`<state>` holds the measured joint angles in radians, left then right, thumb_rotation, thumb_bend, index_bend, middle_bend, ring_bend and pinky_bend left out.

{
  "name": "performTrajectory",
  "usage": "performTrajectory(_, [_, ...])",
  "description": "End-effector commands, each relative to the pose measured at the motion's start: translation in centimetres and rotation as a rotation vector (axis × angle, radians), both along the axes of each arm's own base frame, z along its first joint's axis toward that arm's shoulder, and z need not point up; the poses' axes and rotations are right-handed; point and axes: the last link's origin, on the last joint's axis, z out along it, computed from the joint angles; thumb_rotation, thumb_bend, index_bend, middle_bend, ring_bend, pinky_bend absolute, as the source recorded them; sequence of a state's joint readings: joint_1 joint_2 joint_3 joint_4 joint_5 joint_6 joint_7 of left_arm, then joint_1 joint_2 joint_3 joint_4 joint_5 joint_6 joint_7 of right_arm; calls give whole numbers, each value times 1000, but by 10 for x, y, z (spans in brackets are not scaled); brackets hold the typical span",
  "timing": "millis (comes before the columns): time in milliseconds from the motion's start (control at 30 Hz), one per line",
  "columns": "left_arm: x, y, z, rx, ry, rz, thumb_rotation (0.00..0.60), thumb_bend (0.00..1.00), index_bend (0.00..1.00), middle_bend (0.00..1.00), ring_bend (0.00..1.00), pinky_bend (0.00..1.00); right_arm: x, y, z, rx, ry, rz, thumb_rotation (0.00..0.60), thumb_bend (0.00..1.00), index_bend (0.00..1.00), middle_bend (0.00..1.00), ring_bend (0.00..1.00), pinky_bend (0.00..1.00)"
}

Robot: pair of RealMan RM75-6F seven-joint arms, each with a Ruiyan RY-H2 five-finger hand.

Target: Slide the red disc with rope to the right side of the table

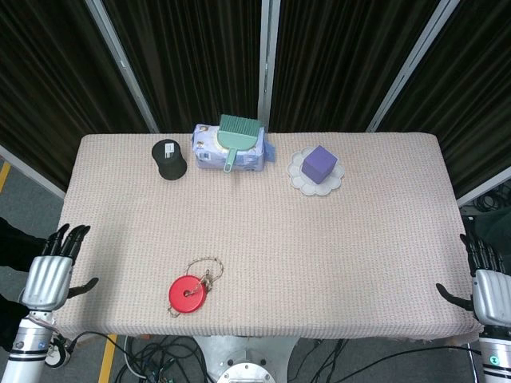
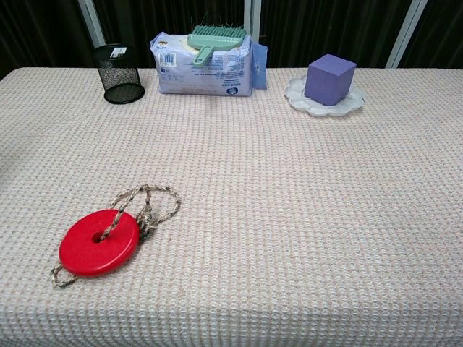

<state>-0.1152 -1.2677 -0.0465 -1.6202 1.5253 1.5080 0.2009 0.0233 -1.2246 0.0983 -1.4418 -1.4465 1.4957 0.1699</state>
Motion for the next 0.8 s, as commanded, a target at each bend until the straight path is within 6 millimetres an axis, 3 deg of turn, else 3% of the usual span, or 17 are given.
performTrajectory(33, [0,0,0,-1,1,1,600,0,87,100,45,143,0,0,0,1,1,0,600,62,0,0,0,0])
performTrajectory(267, [0,1,0,-2,4,3,600,0,87,100,45,143,5,-3,-2,16,2,17,600,62,0,0,0,0])
performTrajectory(400, [0,2,2,0,5,-2,600,0,87,100,45,143,22,-12,-2,39,17,81,600,62,0,0,0,0])
performTrajectory(567, [0,0,-1,-7,7,-4,600,0,87,100,45,143,64,-35,-12,141,-1,237,600,62,0,2,0,0])
performTrajectory(800, [-1,0,-4,-3,6,-1,600,0,87,100,45,143,156,-68,-38,312,39,503,600,62,0,29,0,0])
